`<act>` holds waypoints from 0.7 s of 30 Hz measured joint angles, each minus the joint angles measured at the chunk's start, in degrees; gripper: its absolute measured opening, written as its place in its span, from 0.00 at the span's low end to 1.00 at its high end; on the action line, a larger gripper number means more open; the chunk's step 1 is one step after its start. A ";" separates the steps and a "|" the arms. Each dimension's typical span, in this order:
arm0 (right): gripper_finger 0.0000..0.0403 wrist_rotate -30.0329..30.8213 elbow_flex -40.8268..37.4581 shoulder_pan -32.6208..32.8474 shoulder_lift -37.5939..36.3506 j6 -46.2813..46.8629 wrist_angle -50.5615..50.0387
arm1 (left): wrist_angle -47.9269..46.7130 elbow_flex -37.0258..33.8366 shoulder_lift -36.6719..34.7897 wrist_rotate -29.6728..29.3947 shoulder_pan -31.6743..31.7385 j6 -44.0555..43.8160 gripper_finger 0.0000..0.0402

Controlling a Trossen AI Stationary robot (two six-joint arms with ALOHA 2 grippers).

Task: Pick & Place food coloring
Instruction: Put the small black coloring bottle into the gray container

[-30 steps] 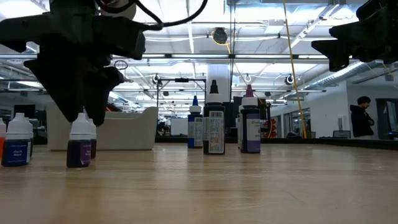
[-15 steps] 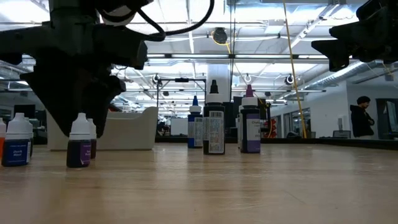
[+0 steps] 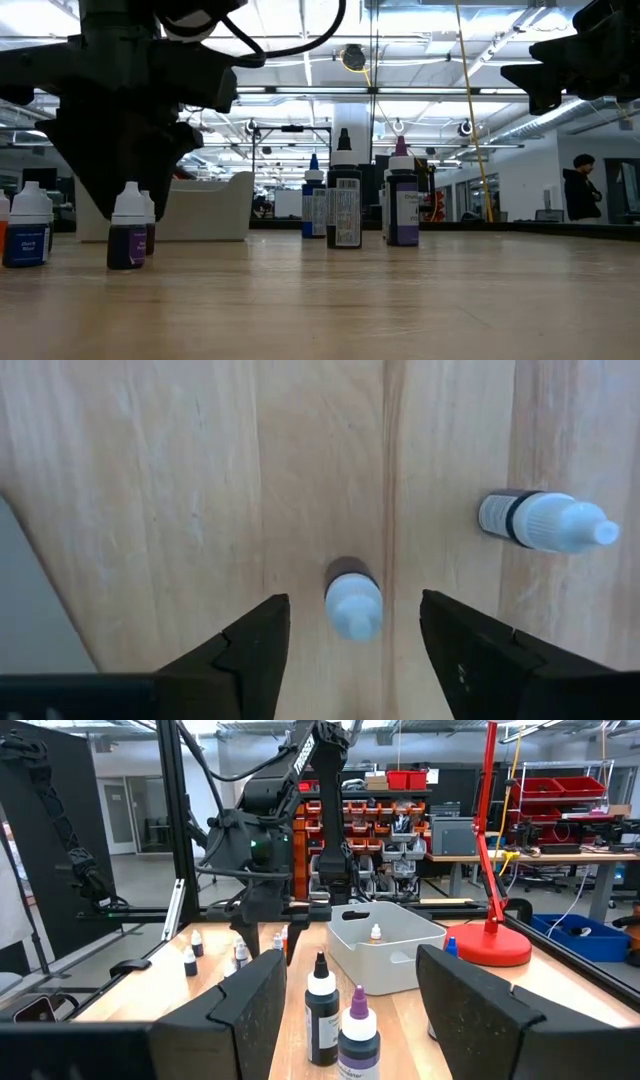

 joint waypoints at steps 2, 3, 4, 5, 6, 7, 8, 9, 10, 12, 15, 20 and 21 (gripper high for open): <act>0.53 0.00 0.00 0.00 0.00 -0.01 0.00 | 0.34 0.00 0.00 -0.02 -0.01 0.00 0.53; 0.53 0.00 0.02 0.00 0.00 0.00 0.00 | 0.47 0.00 0.00 -0.02 -0.01 0.00 0.52; 0.53 0.00 0.00 0.00 0.00 -0.01 0.00 | 0.54 0.00 0.00 -0.02 -0.01 0.00 0.51; 0.53 0.00 0.02 0.00 0.00 0.00 0.00 | 0.70 0.00 0.00 -0.02 -0.01 -0.02 0.50; 0.53 0.00 0.02 0.00 0.00 0.00 0.00 | 0.82 0.00 0.00 -0.02 -0.01 -0.02 0.50; 0.53 0.00 0.00 0.00 0.00 0.00 0.00 | 0.88 0.00 0.00 -0.02 -0.01 -0.02 0.49; 0.53 0.00 0.00 0.00 0.00 0.00 0.00 | 0.88 0.00 0.00 -0.02 -0.01 -0.02 0.48; 0.53 0.00 0.02 0.00 0.00 -0.02 0.00 | 0.88 0.00 0.00 -0.02 -0.01 -0.02 0.47; 0.53 0.00 0.00 0.00 0.00 -0.02 0.00 | 0.88 0.00 0.00 -0.03 -0.01 -0.02 0.46; 0.53 0.00 0.01 0.00 0.00 0.00 0.00 | 0.88 0.00 0.00 -0.04 -0.01 -0.02 0.45; 0.53 0.00 0.01 0.00 0.00 -0.01 0.00 | 0.86 0.00 0.00 -0.04 -0.01 -0.04 0.43; 0.53 0.00 0.00 0.00 0.00 0.00 0.00 | 0.86 0.00 0.00 -0.04 -0.01 -0.04 0.37; 0.53 0.00 0.00 0.00 0.00 -0.01 0.00 | 0.85 0.00 0.00 -0.04 -0.01 -0.04 0.36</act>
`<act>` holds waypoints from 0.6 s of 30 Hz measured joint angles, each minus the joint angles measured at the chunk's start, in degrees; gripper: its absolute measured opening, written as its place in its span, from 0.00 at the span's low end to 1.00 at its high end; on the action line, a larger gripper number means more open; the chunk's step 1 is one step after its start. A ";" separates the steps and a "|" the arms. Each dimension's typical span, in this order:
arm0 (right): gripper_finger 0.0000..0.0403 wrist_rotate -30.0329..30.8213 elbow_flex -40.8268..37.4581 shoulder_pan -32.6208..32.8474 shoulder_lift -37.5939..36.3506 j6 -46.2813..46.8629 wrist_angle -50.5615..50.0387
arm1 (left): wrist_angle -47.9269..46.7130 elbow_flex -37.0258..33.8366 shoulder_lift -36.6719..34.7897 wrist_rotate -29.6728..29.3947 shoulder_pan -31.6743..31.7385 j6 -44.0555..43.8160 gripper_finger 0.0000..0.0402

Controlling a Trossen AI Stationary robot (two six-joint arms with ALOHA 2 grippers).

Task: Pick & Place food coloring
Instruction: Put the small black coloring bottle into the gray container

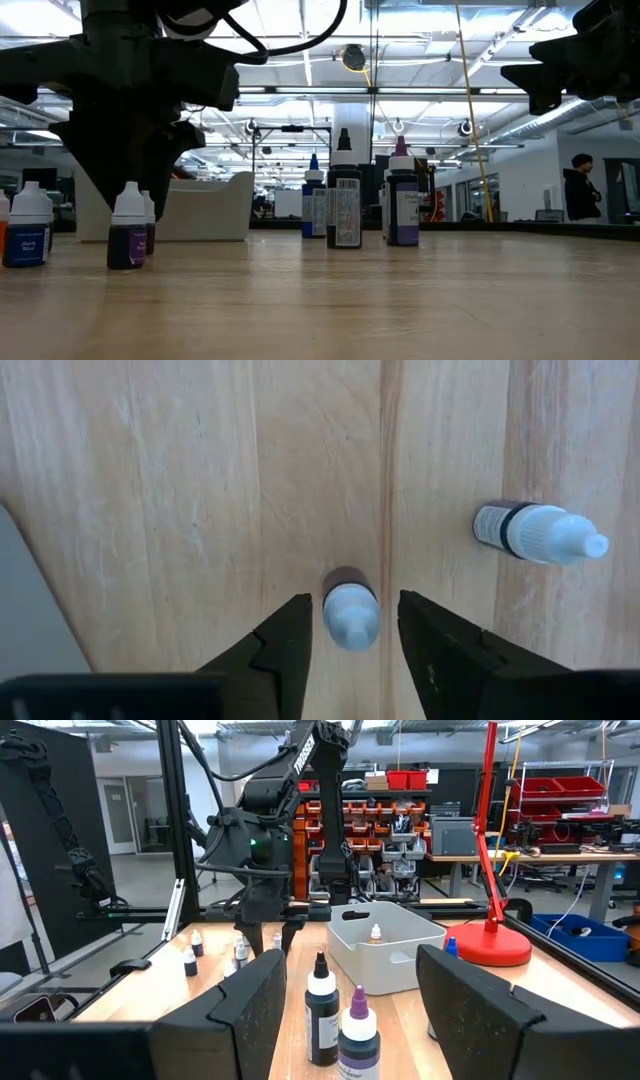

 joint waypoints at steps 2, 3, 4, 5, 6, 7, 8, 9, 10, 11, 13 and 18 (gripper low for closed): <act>0.53 0.00 0.02 0.00 0.00 0.00 0.00 | -0.01 0.00 0.00 -0.02 0.00 0.00 0.34; 0.53 0.00 0.02 0.00 0.00 -0.01 0.00 | -0.01 0.00 0.00 0.00 0.00 0.00 0.33; 0.53 0.00 0.02 0.00 0.00 0.01 0.00 | -0.01 0.00 0.00 0.00 0.00 0.00 0.32; 0.53 0.00 0.00 0.00 0.00 0.01 0.00 | -0.01 0.00 0.00 0.00 0.00 0.00 0.31; 0.53 0.02 0.02 0.00 0.00 -0.01 0.00 | -0.01 0.00 0.00 -0.02 0.00 0.00 0.30; 0.53 0.02 0.02 0.00 0.00 0.01 0.00 | -0.03 0.00 0.00 -0.02 0.00 -0.02 0.29; 0.53 0.01 0.01 0.00 0.00 -0.01 0.00 | -0.03 0.00 0.00 -0.02 0.00 -0.02 0.28; 0.53 0.00 0.02 0.00 0.00 0.00 0.00 | -0.05 0.00 0.00 -0.02 0.00 -0.02 0.27; 0.53 0.01 0.02 0.00 0.00 -0.01 0.00 | -0.05 0.00 0.00 -0.02 0.00 -0.02 0.25; 0.53 0.01 0.01 0.00 0.00 0.00 0.00 | -0.05 0.00 0.00 -0.02 0.00 -0.03 0.24; 0.53 0.02 0.02 0.00 0.00 -0.01 0.00 | -0.05 0.00 0.00 -0.02 0.00 -0.04 0.22; 0.53 0.02 0.02 0.00 0.00 0.01 0.00 | -0.05 0.00 -0.04 -0.04 0.00 -0.01 0.19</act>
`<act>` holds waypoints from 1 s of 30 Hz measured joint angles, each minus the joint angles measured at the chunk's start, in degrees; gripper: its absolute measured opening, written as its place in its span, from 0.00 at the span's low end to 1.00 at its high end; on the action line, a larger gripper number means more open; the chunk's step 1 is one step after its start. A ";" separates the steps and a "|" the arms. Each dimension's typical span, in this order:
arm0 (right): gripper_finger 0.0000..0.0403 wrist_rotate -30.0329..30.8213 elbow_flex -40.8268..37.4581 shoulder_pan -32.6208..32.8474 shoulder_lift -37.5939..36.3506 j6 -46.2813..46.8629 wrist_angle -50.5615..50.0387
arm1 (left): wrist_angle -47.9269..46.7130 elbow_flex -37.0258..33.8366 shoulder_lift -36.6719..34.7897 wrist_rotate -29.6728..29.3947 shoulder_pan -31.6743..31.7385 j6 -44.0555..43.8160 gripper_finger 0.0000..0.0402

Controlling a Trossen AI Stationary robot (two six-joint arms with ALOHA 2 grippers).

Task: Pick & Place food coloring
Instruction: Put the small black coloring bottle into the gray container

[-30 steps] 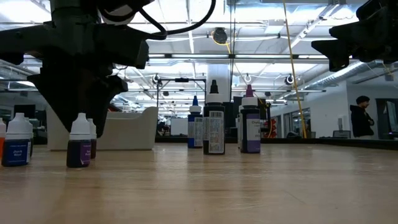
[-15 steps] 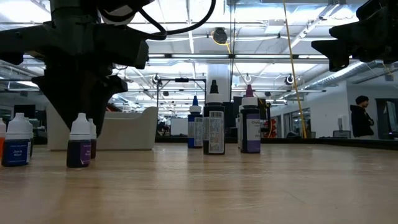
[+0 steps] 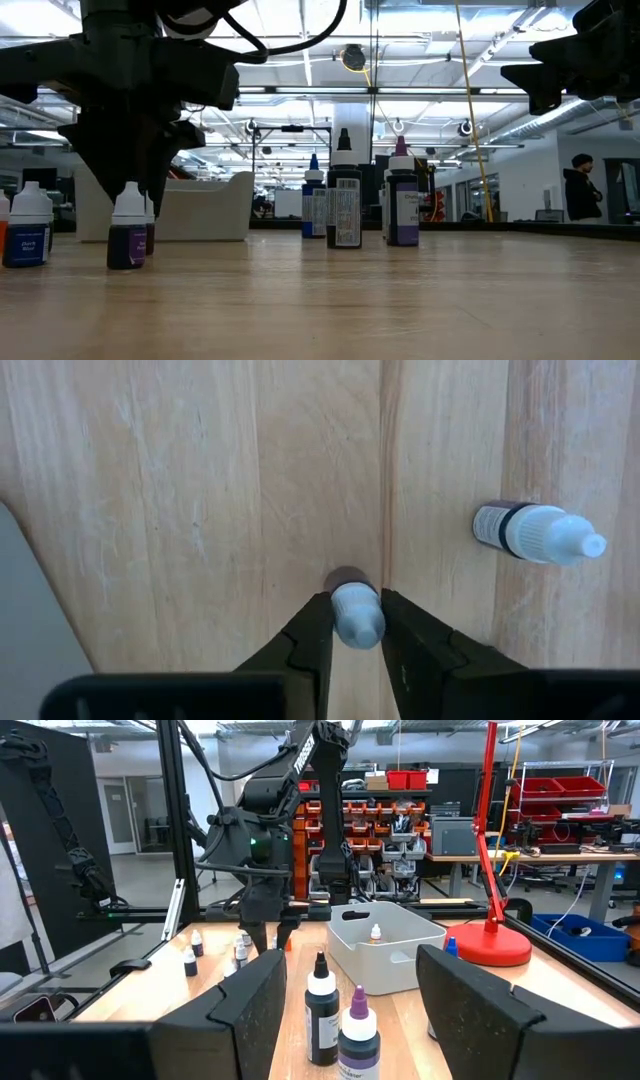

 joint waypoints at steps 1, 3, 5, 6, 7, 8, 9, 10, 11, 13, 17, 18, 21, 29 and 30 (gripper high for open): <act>0.53 -0.02 0.00 0.00 0.00 0.00 0.00 | 0.00 0.00 0.00 0.02 0.00 0.16 0.19; 0.53 -0.02 0.00 0.00 0.00 -0.02 0.00 | -0.74 0.09 -0.31 0.07 0.04 1.21 0.19; 0.53 0.00 -0.01 0.00 0.00 -0.02 0.00 | -3.24 1.44 -0.97 -0.09 0.22 2.20 0.19; 0.53 -0.01 -0.01 0.00 0.00 -0.01 0.00 | -5.25 2.85 -1.28 -0.19 0.43 2.28 0.18; 0.53 -0.01 0.00 -0.01 0.00 -0.01 0.00 | -7.68 4.60 -1.66 -0.78 0.60 2.42 0.18; 0.53 -0.02 -0.01 0.00 0.00 -0.02 -0.02 | -10.98 6.57 -2.21 -1.72 0.71 2.53 0.18; 0.53 0.00 -0.01 0.00 0.00 0.00 0.01 | -14.30 8.94 -2.66 -2.99 0.96 2.84 0.18; 0.53 -0.02 0.00 0.00 0.00 0.00 0.02 | -17.26 11.32 -3.05 -4.28 1.22 3.50 0.18; 0.53 -0.02 0.00 0.00 0.00 0.00 0.00 | -20.15 13.66 -3.64 -6.01 1.44 4.32 0.18; 0.53 0.00 0.00 0.00 0.02 -0.01 0.00 | -24.65 16.85 -5.48 -9.81 1.94 5.28 0.18; 0.53 -0.01 0.00 0.00 0.02 0.00 0.01 | -28.87 18.72 -10.83 -14.96 5.80 3.69 0.18; 0.53 -0.02 0.00 0.00 0.00 -0.01 -0.06 | -29.30 18.20 -12.18 -15.26 7.42 2.28 0.18; 0.53 -0.02 0.00 0.00 0.00 0.00 0.02 | -29.66 14.80 -16.24 -14.63 12.91 -1.43 0.18; 0.53 0.00 0.00 0.00 0.02 -0.01 0.02 | -23.80 3.83 -18.64 -9.64 23.31 -2.64 0.18; 0.53 -0.02 0.00 0.00 0.02 0.00 -0.01 | -22.18 2.51 -18.23 -8.39 23.96 -2.12 0.18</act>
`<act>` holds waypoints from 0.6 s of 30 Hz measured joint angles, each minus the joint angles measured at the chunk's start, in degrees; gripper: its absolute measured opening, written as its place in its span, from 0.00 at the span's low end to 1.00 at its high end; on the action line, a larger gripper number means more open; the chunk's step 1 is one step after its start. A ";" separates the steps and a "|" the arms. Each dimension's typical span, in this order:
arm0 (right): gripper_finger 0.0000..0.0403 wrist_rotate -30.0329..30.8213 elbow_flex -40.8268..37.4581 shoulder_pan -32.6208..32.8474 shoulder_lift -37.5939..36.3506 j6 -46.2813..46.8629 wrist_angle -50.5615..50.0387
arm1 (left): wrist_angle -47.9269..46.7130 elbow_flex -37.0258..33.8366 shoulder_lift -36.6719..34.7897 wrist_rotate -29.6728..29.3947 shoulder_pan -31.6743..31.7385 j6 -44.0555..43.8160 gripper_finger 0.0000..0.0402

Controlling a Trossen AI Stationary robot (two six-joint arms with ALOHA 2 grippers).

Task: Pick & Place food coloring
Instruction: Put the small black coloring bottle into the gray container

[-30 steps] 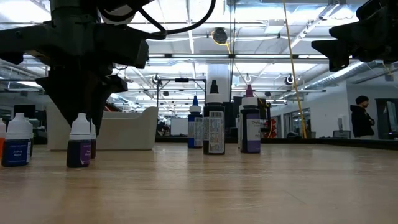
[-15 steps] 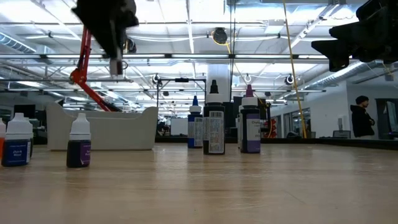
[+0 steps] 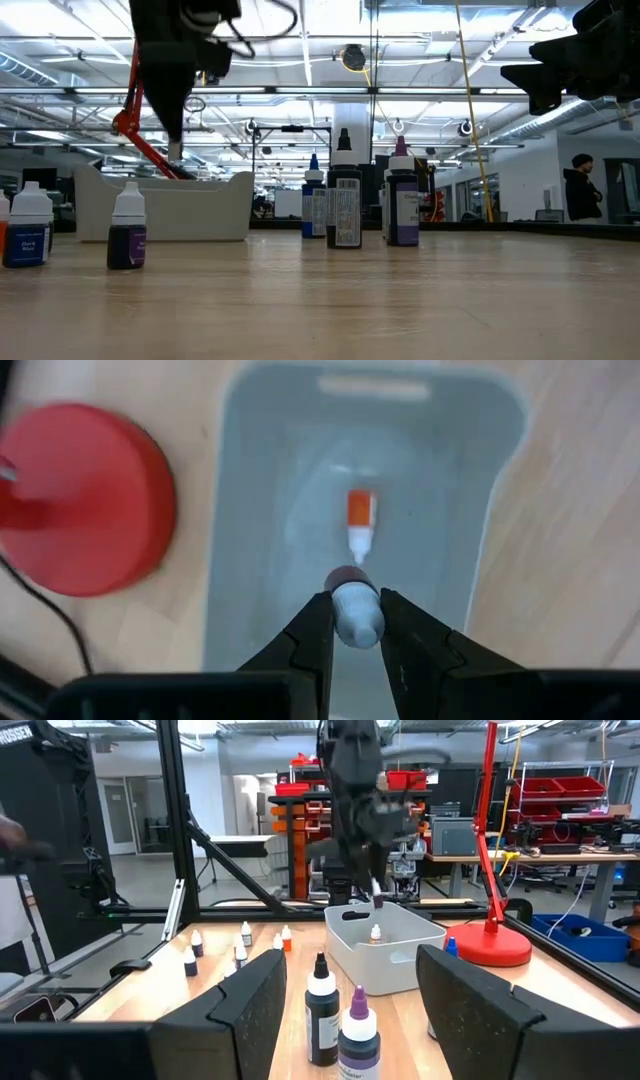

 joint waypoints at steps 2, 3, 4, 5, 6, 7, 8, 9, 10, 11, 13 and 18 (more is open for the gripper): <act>0.53 0.00 0.00 0.00 0.00 0.00 0.01 | 3.94 -3.11 0.52 3.06 1.01 0.78 0.18; 0.53 0.00 0.00 0.00 0.00 -0.01 0.01 | 5.99 -4.52 0.53 4.16 1.33 1.01 0.18; 0.53 0.00 0.00 0.00 0.00 -0.02 0.01 | 8.06 -5.71 0.37 4.80 1.55 1.24 0.18; 0.53 0.01 -0.02 -0.01 0.00 -0.01 0.00 | 10.06 -7.10 0.17 5.34 1.74 1.34 0.18; 0.53 0.00 0.00 0.00 0.00 -0.02 0.01 | 11.63 -8.42 0.22 5.50 1.89 1.28 0.18; 0.53 0.01 0.00 0.00 0.00 0.00 -0.01 | 12.68 -9.76 0.41 5.49 2.09 0.93 0.18; 0.53 0.02 -0.02 0.00 0.00 0.00 -0.01 | 13.37 -10.84 0.48 5.47 2.39 0.33 0.18; 0.53 0.00 0.00 0.00 0.00 -0.02 -0.01 | 13.81 -11.58 0.45 5.32 2.72 -0.26 0.18; 0.53 0.02 -0.02 0.00 0.00 0.00 0.03 | 14.41 -12.29 0.29 5.24 2.99 -0.74 0.18; 0.53 0.00 0.00 0.00 0.00 -0.02 0.02 | 15.13 -13.11 0.27 5.24 3.26 -1.11 0.18; 0.53 0.00 0.00 0.00 0.00 -0.01 0.01 | 15.84 -14.53 0.42 5.50 3.88 -1.71 0.18; 0.53 0.00 -0.01 0.00 0.00 -0.01 0.01 | 17.60 -16.73 0.38 5.49 4.72 -3.15 0.18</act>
